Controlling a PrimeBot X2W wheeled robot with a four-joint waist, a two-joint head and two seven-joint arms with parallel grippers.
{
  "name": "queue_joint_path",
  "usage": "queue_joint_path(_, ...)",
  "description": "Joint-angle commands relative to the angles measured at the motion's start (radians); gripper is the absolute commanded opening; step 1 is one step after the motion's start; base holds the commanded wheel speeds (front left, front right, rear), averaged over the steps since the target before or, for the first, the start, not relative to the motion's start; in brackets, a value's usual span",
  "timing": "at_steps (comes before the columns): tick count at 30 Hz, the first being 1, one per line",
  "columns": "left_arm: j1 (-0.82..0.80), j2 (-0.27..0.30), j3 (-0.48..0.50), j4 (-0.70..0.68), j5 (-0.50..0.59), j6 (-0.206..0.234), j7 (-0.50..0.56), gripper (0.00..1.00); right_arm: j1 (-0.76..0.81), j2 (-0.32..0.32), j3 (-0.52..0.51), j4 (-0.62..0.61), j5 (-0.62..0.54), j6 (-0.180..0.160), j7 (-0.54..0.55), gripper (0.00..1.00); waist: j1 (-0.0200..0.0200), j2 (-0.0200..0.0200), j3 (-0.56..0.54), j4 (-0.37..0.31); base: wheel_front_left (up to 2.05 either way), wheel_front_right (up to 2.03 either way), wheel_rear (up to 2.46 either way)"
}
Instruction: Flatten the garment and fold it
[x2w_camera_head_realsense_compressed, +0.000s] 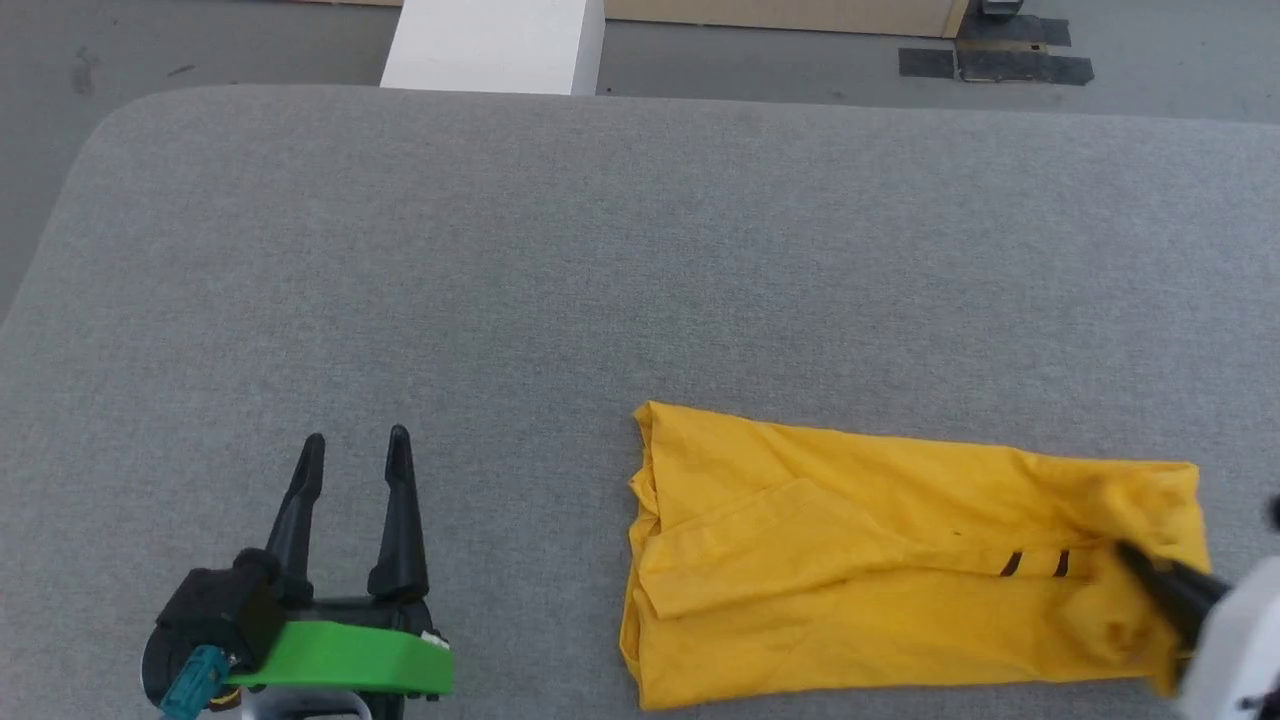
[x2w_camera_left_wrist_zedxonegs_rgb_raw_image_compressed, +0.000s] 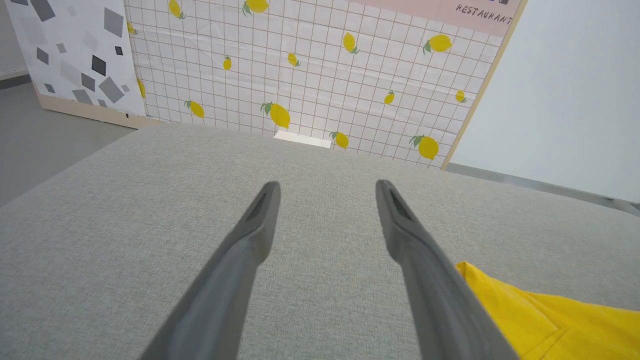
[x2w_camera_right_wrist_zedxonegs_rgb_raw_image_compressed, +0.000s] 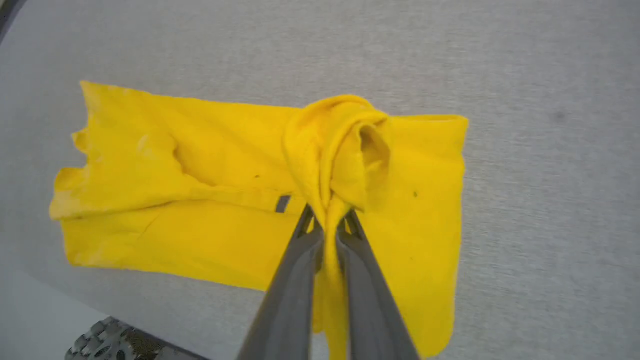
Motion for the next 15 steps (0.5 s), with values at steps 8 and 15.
queue_joint_path(8,-0.001,-0.009,0.001,0.004,-0.010,-0.009,-0.003,1.00,-0.139,0.016,0.291,-0.072,0.072,-0.001,0.016,0.00,0.0000,0.0000,0.010,0.028,0.00,0.00,0.00)
queue_joint_path(15,-0.015,-0.018,-0.003,0.006,-0.013,-0.009,-0.003,1.00,-0.304,0.021,0.487,-0.011,0.092,-0.001,-0.026,0.00,0.0000,0.0000,0.029,0.060,0.00,0.00,0.00)
